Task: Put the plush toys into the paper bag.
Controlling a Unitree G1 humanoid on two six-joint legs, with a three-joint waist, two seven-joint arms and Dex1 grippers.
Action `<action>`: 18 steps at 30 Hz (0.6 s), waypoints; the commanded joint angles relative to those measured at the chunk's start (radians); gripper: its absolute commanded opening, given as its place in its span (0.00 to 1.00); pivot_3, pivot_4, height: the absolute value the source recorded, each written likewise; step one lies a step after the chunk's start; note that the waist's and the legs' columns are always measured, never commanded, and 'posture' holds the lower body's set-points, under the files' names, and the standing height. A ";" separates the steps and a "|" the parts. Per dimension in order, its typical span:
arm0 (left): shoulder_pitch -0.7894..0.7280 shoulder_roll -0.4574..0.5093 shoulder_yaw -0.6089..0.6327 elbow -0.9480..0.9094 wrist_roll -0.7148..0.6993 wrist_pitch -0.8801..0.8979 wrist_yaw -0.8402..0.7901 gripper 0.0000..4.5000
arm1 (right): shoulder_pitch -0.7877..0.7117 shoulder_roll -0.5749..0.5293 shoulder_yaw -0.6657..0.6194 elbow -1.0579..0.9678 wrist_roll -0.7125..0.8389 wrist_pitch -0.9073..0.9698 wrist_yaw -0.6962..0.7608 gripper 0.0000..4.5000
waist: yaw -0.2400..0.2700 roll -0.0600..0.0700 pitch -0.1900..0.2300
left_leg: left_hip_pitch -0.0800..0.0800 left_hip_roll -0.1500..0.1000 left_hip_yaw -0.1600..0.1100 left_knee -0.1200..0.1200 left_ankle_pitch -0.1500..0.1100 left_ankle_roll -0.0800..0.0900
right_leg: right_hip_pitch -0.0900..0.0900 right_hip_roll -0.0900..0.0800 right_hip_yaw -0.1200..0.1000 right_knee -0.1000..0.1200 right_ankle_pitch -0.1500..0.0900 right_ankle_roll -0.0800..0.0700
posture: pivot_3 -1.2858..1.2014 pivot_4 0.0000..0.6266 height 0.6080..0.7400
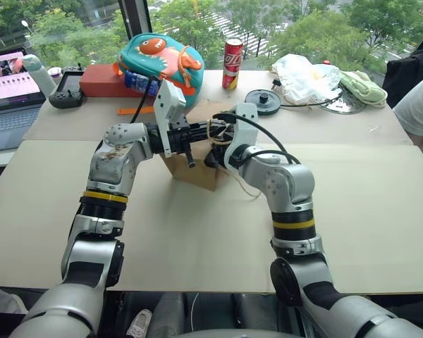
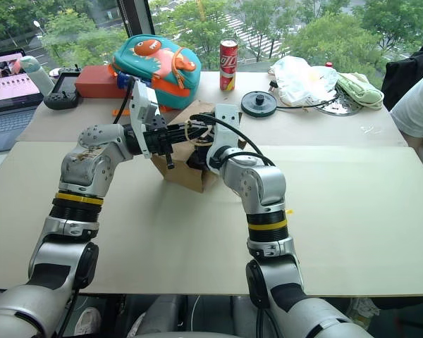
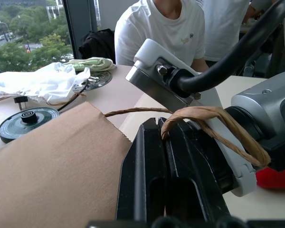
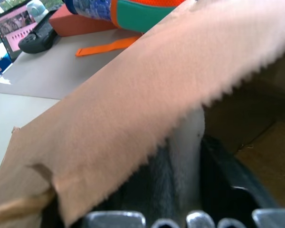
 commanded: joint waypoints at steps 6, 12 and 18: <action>-0.016 0.008 0.014 -0.009 -0.007 -0.016 -0.004 0.00 | -0.014 0.025 -0.016 -0.140 0.093 0.048 0.025 0.98 | -0.001 0.000 0.000 | 0.000 0.000 0.000 0.000 0.000 0.000 | 0.000 0.000 0.000 0.000 0.000 0.000 | 0.52 0.24 0.99; -0.018 0.008 0.020 0.001 -0.006 -0.024 -0.007 0.00 | 0.050 -0.068 -0.045 -0.298 0.146 0.158 0.062 0.98 | 0.001 0.000 0.000 | 0.000 0.000 0.000 0.000 0.000 0.000 | 0.000 0.000 0.000 0.000 0.000 0.000 | 0.52 0.24 0.99; -0.018 0.018 0.029 0.004 -0.035 -0.014 -0.057 0.00 | 0.197 -0.278 -0.089 -0.526 0.230 0.276 0.166 0.98 | 0.005 0.000 0.000 | -0.002 0.000 -0.001 0.001 0.000 0.000 | 0.001 0.000 -0.001 -0.002 0.000 0.000 | 0.52 0.24 0.99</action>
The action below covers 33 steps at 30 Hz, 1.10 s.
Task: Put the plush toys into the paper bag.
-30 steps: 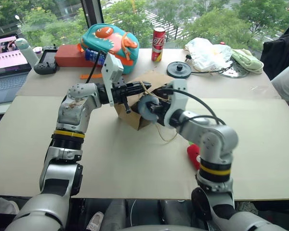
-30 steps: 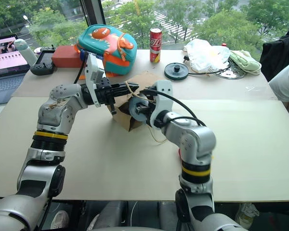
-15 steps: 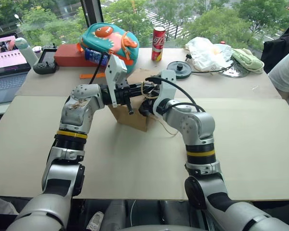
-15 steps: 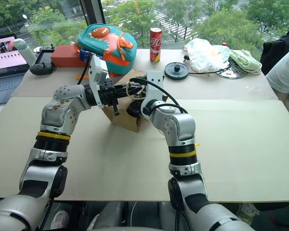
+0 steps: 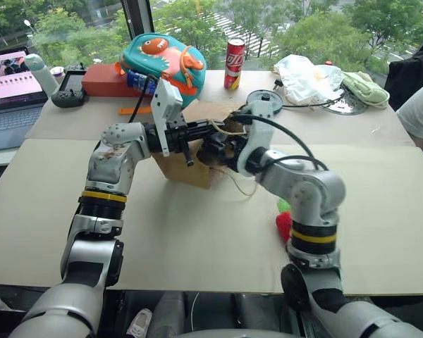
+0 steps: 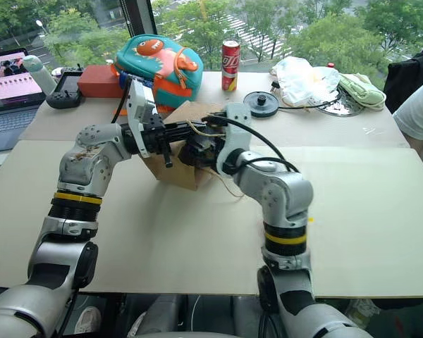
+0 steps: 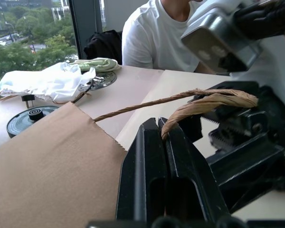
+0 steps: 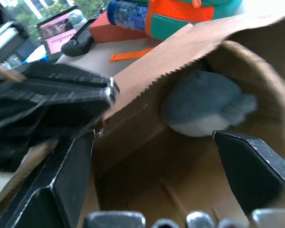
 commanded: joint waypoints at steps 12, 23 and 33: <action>-0.002 0.013 0.010 -0.060 -0.063 0.023 -0.109 0.00 | 0.283 -0.449 -0.171 -0.370 0.147 0.173 0.212 0.98 | -0.005 0.000 0.000 | 0.001 0.001 0.001 0.000 0.000 0.000 | 0.001 0.001 0.001 -0.007 0.000 0.000 | 0.52 0.24 0.99; 0.000 0.043 0.048 -0.169 -0.159 0.121 -0.105 0.00 | 0.558 -0.533 -0.141 -0.423 0.068 0.254 0.150 0.98 | 0.002 0.000 0.000 | 0.000 0.000 0.001 0.002 0.000 0.000 | 0.002 0.001 0.002 -0.009 -0.001 0.001 | 0.52 0.24 0.99; 0.015 0.056 0.044 -0.170 -0.153 0.119 -0.087 0.00 | 0.601 -0.484 -0.072 -0.374 0.000 0.164 0.139 0.82 | -0.001 0.000 0.000 | 0.001 0.000 0.001 0.003 0.000 0.000 | 0.004 0.001 0.002 -0.009 -0.001 0.002 | 0.52 0.24 0.99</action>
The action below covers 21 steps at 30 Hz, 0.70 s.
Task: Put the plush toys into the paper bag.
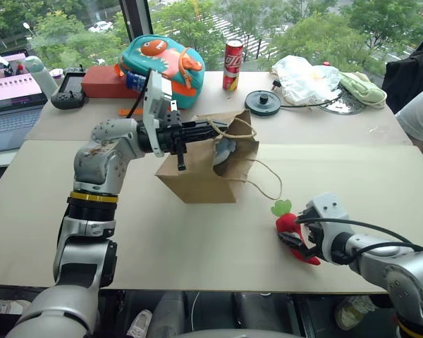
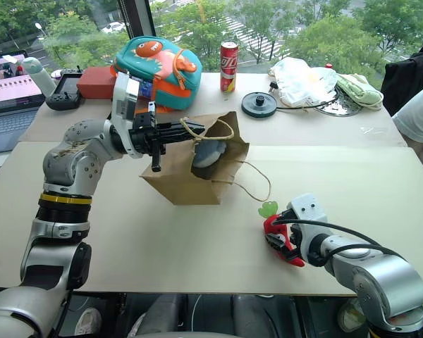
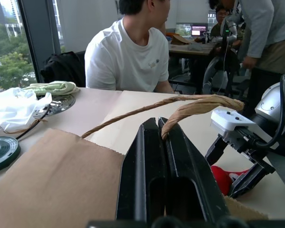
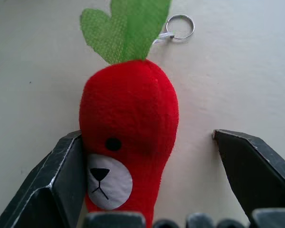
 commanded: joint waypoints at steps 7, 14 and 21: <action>0.004 0.016 0.016 -0.031 -0.014 -0.006 0.005 0.00 | -0.017 -0.004 0.004 -0.003 -0.013 -0.054 0.034 0.30 | 0.001 0.000 0.000 | 0.000 0.000 0.000 0.000 0.000 0.000 | 0.000 0.000 0.000 0.000 0.000 0.000 | 0.52 0.24 0.99; 0.006 0.020 0.017 -0.028 -0.014 -0.007 0.003 0.00 | -0.055 0.005 -0.093 -0.013 0.019 -0.042 0.068 0.16 | 0.001 0.000 0.000 | 0.000 0.000 0.000 0.000 0.000 0.000 | 0.000 0.000 0.000 0.000 0.000 -0.001 | 0.52 0.24 0.99; 0.008 0.017 0.015 -0.031 -0.014 -0.005 0.009 0.00 | -0.251 0.079 -0.294 0.017 0.131 0.021 0.096 0.16 | 0.001 0.000 0.000 | 0.000 0.000 0.000 0.000 0.000 0.000 | 0.000 0.000 0.000 0.000 0.000 -0.001 | 0.52 0.24 0.99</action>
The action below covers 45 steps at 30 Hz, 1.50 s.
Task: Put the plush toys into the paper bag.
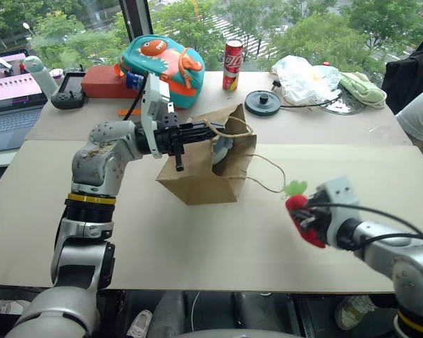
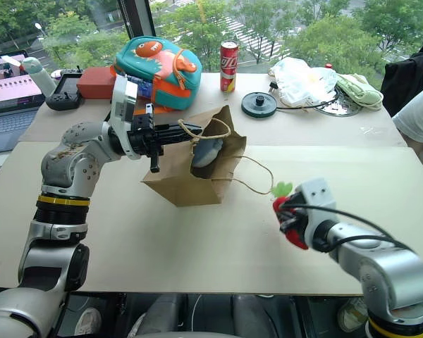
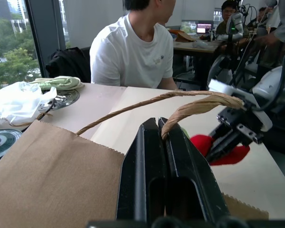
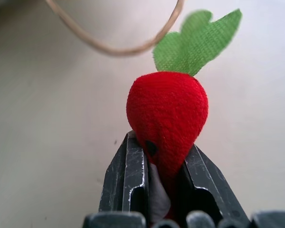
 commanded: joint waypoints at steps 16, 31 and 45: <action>-0.015 0.008 0.007 -0.027 -0.014 -0.006 0.002 0.00 | -0.477 0.461 0.160 0.275 -0.093 -0.016 -0.257 0.16 | 0.000 0.001 -0.001 | -0.001 0.000 0.000 -0.001 0.000 0.000 | -0.004 -0.001 0.000 0.008 0.001 -0.001 | 0.52 0.24 0.99; -0.013 0.001 -0.001 -0.033 -0.010 -0.005 0.007 0.00 | -0.564 0.583 0.329 0.533 -0.202 -0.223 -0.260 0.57 | -0.005 0.002 -0.001 | -0.001 0.000 0.000 -0.002 0.000 0.000 | -0.005 0.000 -0.001 0.010 0.001 -0.001 | 0.52 0.24 0.99; -0.014 -0.003 -0.006 -0.032 -0.006 -0.006 0.011 0.00 | -0.571 0.495 0.250 0.433 -0.186 -0.158 -0.252 0.99 | -0.004 0.002 -0.001 | -0.001 0.000 0.000 -0.002 0.000 0.000 | -0.005 -0.001 -0.001 0.011 0.001 -0.001 | 0.52 0.24 0.99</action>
